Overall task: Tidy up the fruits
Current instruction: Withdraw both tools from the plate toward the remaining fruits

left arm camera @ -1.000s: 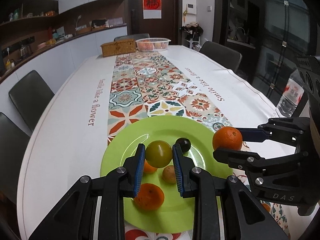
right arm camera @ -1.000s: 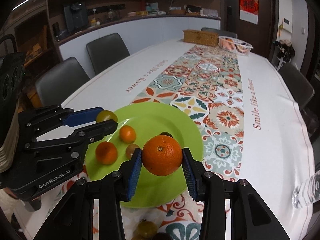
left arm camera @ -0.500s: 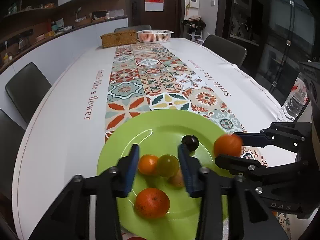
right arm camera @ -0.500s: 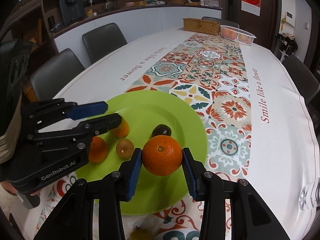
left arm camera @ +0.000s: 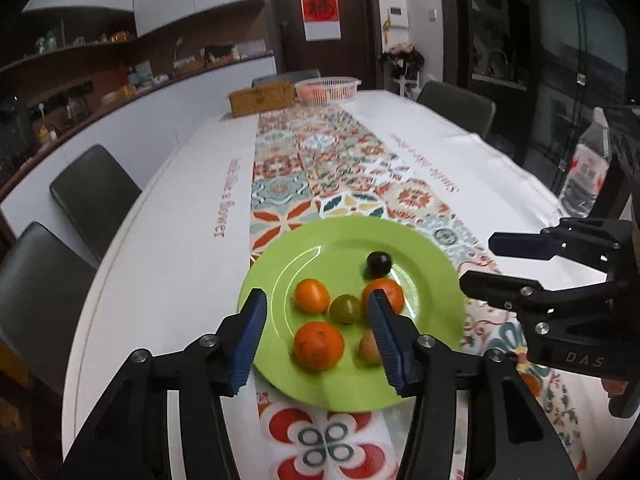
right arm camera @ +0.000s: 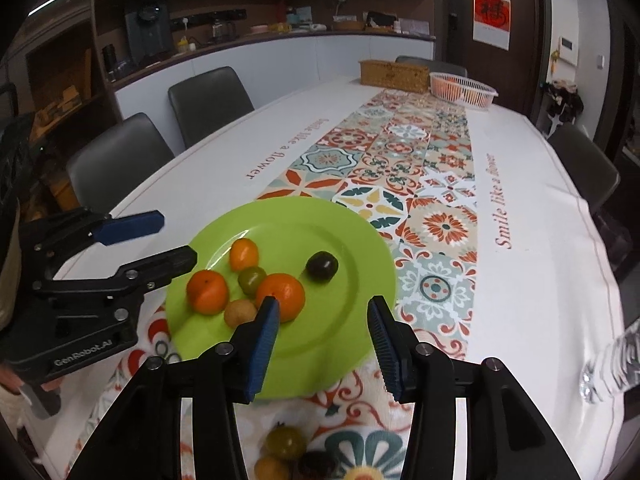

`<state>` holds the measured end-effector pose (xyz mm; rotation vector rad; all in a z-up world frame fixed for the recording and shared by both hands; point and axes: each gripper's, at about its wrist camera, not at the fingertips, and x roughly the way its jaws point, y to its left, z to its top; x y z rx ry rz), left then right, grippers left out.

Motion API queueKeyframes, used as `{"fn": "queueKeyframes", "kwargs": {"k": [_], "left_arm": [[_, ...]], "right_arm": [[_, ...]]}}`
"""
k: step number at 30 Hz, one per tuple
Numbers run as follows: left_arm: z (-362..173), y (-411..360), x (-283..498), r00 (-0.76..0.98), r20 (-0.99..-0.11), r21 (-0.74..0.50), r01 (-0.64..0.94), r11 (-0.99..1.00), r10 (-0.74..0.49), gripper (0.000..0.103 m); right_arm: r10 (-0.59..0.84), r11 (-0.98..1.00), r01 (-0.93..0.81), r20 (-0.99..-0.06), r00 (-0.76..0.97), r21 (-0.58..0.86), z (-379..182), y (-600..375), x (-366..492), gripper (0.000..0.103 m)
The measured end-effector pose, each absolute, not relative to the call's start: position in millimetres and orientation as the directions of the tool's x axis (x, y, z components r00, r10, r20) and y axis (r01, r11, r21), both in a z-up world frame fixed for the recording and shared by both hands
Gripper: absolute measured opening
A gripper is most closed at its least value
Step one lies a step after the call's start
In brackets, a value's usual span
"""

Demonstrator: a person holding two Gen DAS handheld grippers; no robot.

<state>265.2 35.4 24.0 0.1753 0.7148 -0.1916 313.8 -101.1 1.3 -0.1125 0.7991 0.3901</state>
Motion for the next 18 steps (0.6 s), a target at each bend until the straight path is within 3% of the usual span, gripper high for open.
{"fn": "queueKeyframes", "kwargs": {"k": [10, 18], "left_arm": [[52, 22, 202, 0.800, -0.590, 0.128, 0.226, 0.966, -0.109, 0.067], [58, 7, 164, 0.812, -0.568, 0.121, 0.246, 0.962, -0.136, 0.070]], "right_arm": [[0.312, 0.922, -0.384, -0.661, 0.683, 0.038, 31, -117, 258, 0.047], [0.311, 0.920, -0.390, -0.648, 0.696, 0.023, 38, -129, 222, 0.047]]}}
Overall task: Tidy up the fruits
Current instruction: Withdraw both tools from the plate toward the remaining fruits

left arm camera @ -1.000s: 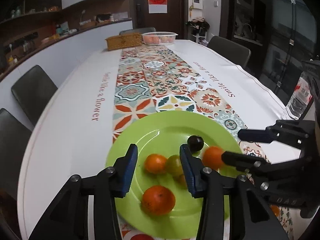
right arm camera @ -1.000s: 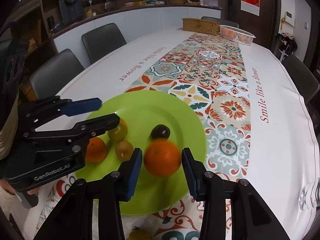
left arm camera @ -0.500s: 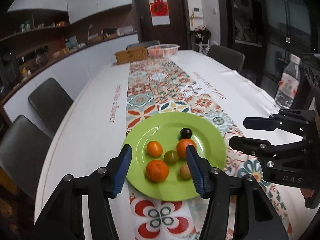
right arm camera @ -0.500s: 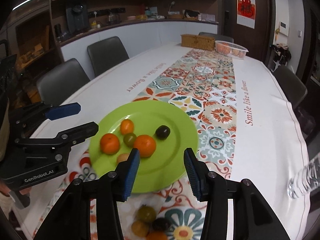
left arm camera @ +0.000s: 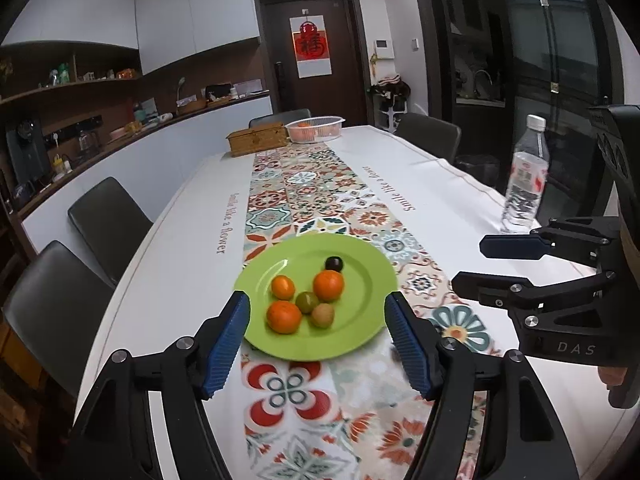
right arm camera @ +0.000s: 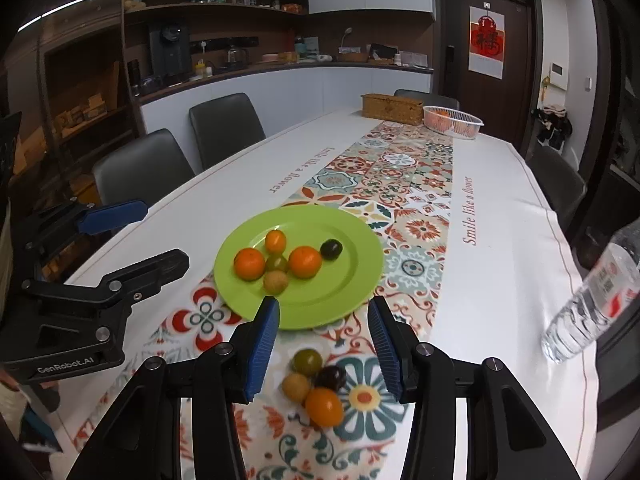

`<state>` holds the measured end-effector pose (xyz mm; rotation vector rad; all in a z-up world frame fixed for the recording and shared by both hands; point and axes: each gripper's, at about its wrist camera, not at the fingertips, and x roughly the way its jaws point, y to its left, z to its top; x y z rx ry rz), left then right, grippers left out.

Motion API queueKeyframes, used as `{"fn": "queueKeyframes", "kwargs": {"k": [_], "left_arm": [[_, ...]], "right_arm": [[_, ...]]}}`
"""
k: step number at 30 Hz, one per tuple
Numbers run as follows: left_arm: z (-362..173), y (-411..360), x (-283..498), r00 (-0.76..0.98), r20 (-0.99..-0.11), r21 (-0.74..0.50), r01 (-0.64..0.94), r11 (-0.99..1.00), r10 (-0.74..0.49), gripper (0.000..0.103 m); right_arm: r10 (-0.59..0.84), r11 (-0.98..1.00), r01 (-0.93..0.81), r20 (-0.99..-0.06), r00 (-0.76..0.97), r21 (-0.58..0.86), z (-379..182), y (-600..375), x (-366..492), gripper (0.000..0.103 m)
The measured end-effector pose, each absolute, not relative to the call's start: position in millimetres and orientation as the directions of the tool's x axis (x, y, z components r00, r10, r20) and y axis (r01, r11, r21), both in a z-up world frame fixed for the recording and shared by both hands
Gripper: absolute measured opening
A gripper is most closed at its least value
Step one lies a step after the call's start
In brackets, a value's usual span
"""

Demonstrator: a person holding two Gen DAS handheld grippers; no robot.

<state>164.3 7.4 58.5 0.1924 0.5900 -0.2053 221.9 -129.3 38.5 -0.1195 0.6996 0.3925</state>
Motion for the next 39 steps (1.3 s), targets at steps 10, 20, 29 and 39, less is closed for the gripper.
{"fn": "queueKeyframes", "kwargs": {"k": [10, 20, 29, 39], "left_arm": [[51, -9, 136, 0.820, -0.547, 0.130, 0.283, 0.950, -0.169, 0.075], [30, -24, 125, 0.807, -0.547, 0.159, 0.362, 0.919, -0.223, 0.075], [7, -35, 127, 0.775, -0.571, 0.213, 0.459, 0.862, -0.271, 0.066], [-21, -42, 139, 0.711, -0.631, 0.225, 0.550, 0.804, -0.310, 0.049]], "right_arm": [[0.301, 0.913, -0.406, -0.636, 0.710, -0.022, 35, -139, 188, 0.047], [0.300, 0.894, -0.443, -0.649, 0.699, -0.064, 18, -141, 173, 0.047], [0.293, 0.864, -0.489, -0.670, 0.682, -0.119, -1, -139, 170, 0.047], [0.279, 0.824, -0.540, -0.711, 0.646, -0.168, -25, -131, 175, 0.047]]}}
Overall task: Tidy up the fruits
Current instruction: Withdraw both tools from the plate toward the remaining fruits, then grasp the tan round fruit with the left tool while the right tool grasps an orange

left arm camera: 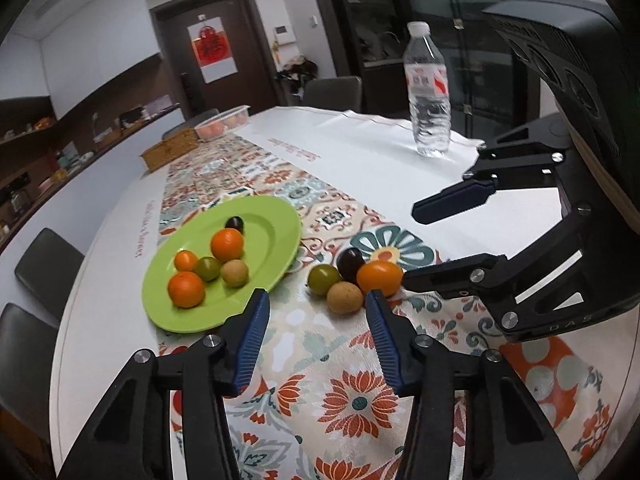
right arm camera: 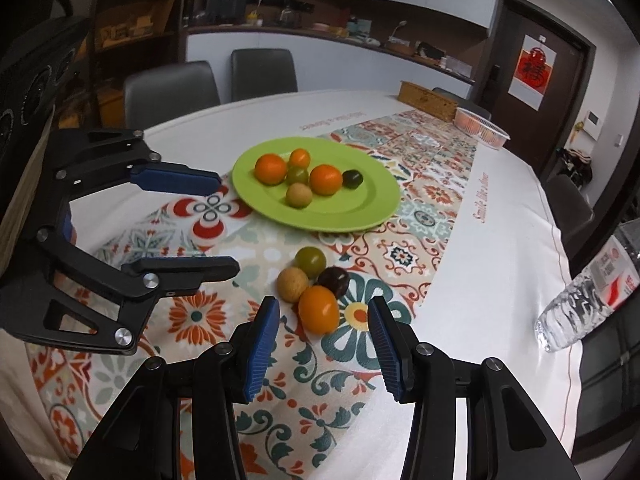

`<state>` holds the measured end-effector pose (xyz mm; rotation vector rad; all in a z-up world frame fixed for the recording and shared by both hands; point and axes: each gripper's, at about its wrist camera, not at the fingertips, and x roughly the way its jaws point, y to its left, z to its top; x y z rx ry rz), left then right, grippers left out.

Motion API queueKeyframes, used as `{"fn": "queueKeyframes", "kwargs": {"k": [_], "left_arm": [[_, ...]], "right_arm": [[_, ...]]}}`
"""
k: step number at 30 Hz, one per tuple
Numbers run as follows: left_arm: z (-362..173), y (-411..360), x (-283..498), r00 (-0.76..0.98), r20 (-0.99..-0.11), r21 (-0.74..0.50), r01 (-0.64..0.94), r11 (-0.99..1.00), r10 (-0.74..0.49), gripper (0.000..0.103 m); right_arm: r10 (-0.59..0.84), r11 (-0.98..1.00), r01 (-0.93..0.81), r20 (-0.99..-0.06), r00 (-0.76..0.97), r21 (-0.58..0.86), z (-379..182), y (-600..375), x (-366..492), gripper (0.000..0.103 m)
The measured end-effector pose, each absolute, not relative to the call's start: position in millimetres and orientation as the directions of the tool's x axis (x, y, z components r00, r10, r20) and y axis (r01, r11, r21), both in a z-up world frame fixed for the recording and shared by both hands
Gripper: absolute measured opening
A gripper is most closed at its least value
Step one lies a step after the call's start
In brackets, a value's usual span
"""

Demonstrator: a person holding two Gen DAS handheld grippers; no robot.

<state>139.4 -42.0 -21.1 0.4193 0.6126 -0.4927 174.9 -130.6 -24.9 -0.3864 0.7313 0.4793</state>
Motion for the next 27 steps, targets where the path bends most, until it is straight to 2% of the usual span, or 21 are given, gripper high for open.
{"fn": "queueKeyframes", "kwargs": {"k": [8, 13, 27], "left_arm": [[-44, -48, 152, 0.657, -0.679, 0.233, 0.617, 0.751, -0.329, 0.043], [-55, -49, 164, 0.616, -0.708, 0.196, 0.641, 0.742, -0.345, 0.040], [-65, -52, 182, 0.553, -0.749, 0.121, 0.655, 0.745, -0.365, 0.039]], "right_arm": [[0.274, 0.813, -0.560, -0.745, 0.608, -0.158, -46, -126, 186, 0.046], [0.275, 0.813, -0.564, -0.756, 0.594, -0.148, -53, -125, 192, 0.044], [0.298, 0.828, -0.554, -0.771, 0.563, -0.085, -65, -127, 213, 0.038]]}}
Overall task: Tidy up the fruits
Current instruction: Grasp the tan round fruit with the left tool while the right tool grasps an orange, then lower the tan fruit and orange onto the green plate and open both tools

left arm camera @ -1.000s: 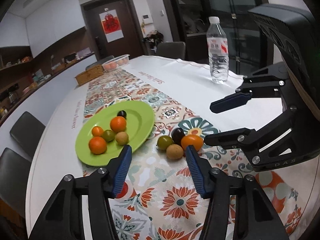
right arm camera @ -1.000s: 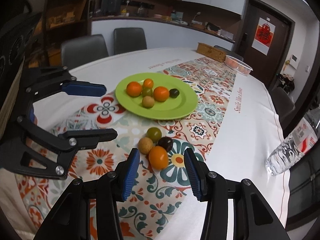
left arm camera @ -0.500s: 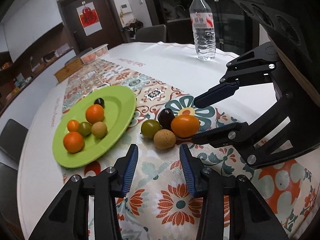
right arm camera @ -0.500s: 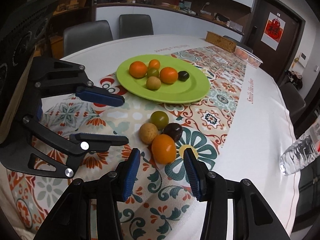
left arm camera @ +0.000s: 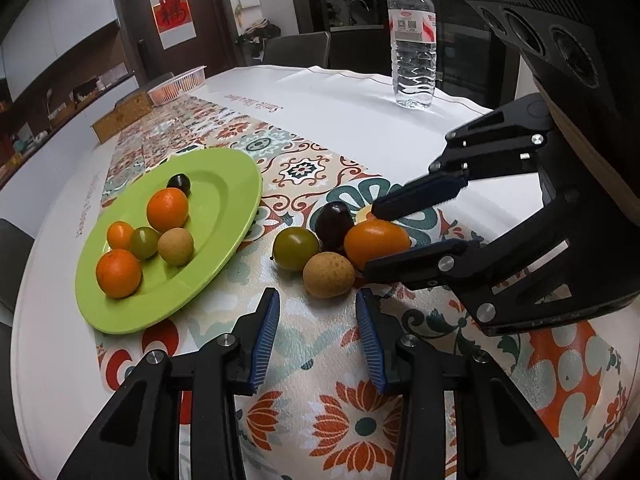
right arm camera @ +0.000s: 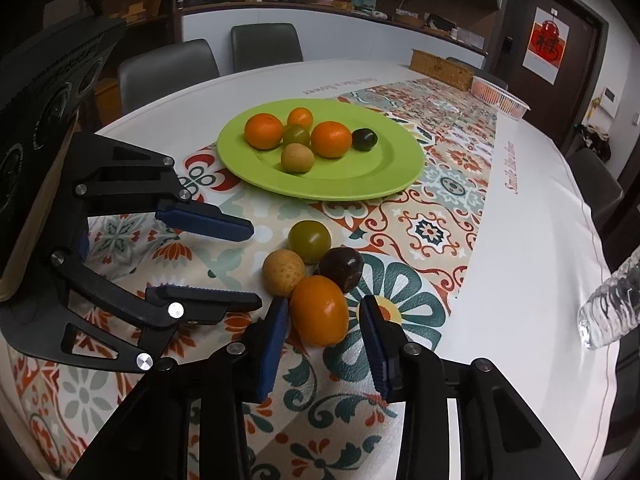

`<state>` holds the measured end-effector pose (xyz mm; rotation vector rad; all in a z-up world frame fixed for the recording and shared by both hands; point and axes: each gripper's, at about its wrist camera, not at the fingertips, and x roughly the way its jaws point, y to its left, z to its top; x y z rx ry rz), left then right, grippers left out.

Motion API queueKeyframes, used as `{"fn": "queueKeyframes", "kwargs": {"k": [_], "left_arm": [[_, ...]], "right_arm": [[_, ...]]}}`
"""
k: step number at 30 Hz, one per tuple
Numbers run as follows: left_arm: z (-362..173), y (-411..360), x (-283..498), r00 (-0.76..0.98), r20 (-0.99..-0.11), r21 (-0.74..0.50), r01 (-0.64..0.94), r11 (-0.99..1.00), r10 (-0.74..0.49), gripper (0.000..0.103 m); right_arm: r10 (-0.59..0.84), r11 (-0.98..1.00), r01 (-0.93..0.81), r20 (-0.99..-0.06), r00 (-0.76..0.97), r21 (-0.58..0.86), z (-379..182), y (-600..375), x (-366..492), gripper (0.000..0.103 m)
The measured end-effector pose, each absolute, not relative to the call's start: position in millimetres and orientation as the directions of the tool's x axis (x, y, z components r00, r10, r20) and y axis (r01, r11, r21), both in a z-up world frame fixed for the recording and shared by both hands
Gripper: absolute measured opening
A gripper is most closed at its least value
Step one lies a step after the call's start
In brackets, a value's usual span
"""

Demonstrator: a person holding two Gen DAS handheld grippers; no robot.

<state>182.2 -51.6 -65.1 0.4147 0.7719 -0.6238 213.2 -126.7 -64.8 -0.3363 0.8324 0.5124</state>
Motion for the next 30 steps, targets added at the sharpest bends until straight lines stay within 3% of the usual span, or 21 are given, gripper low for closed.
{"fn": "queueKeyframes", "kwargs": {"k": [2, 14, 30], "left_arm": [[-64, -54, 184, 0.552, -0.749, 0.113, 0.652, 0.749, -0.367, 0.039], [-69, -68, 200, 0.543, -0.769, 0.041, 0.568, 0.822, -0.336, 0.029], [-27, -44, 172, 0.623, -0.715, 0.017, 0.467, 0.884, -0.316, 0.029]], "right_arm": [[0.310, 0.827, -0.558, -0.775, 0.550, -0.065, -65, -127, 214, 0.031], [0.290, 0.884, -0.467, -0.761, 0.580, -0.019, -55, -153, 209, 0.031], [0.320, 0.895, -0.446, -0.713, 0.624, 0.012, -32, -152, 193, 0.031]]}}
